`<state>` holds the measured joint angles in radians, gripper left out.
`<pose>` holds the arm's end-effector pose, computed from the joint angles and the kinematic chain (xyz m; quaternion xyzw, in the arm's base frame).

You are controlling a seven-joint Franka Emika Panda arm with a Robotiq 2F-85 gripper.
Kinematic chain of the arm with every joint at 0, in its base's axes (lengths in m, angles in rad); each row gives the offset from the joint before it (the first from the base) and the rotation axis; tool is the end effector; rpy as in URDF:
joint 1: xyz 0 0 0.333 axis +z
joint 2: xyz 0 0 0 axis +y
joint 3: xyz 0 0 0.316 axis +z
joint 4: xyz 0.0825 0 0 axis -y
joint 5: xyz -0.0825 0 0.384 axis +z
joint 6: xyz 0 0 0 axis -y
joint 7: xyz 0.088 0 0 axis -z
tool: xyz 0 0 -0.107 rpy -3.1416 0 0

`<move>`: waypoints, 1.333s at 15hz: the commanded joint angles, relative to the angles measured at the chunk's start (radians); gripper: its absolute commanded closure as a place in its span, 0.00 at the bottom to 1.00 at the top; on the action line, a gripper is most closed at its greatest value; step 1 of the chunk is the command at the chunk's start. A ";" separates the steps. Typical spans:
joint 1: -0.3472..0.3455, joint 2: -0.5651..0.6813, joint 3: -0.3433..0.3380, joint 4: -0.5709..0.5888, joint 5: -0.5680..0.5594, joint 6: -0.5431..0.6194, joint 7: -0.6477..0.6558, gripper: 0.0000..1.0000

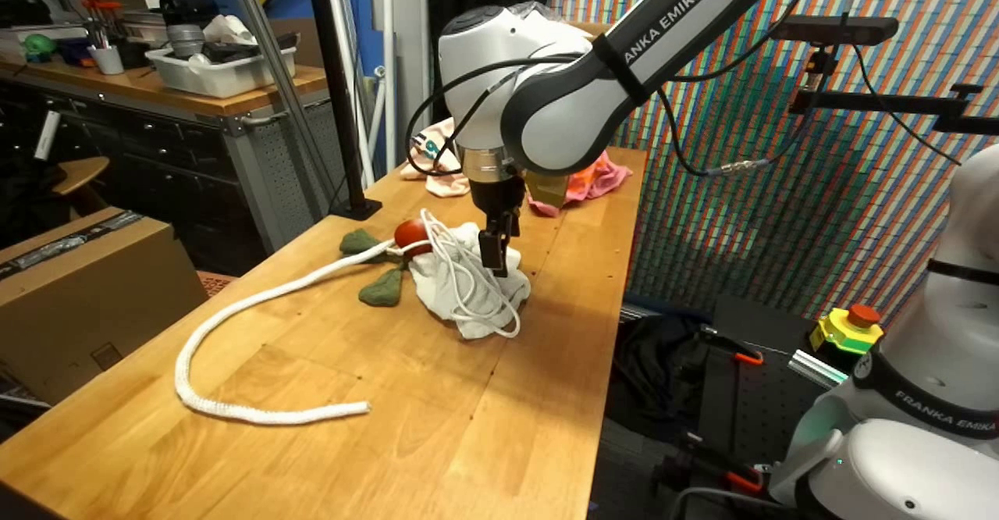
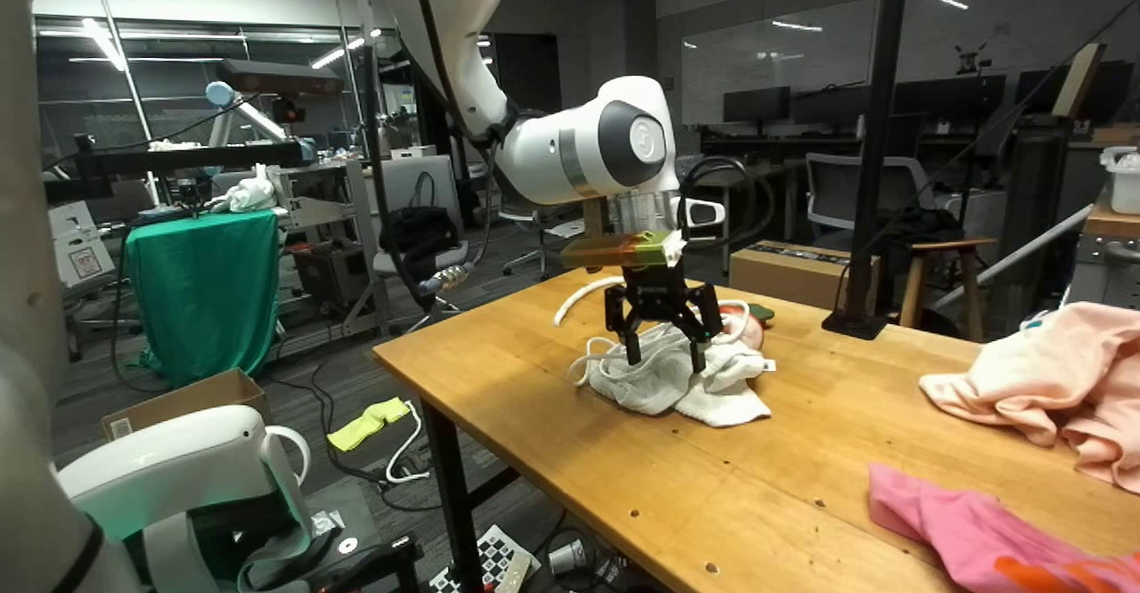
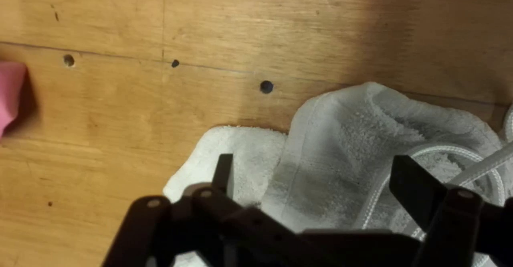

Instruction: Move the pink shirt to the right, move the thick white rope to the left, move the peach shirt to the right, move the white towel to the left, move the radish backwards

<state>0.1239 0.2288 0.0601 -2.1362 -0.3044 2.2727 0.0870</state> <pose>0.5506 0.0946 0.2922 0.9821 0.1504 -0.0303 0.1095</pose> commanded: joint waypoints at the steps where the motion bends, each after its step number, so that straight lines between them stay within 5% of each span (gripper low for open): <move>1: -0.004 -0.006 -0.001 -0.034 -0.059 0.097 -0.086 0.00; 9: -0.042 -0.015 0.019 -0.094 -0.038 0.140 -0.436 0.00; 20: -0.048 -0.006 -0.005 -0.135 -0.077 0.339 -0.407 0.00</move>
<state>0.0875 0.2350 0.0574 -2.2451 -0.3742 2.5588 -0.3254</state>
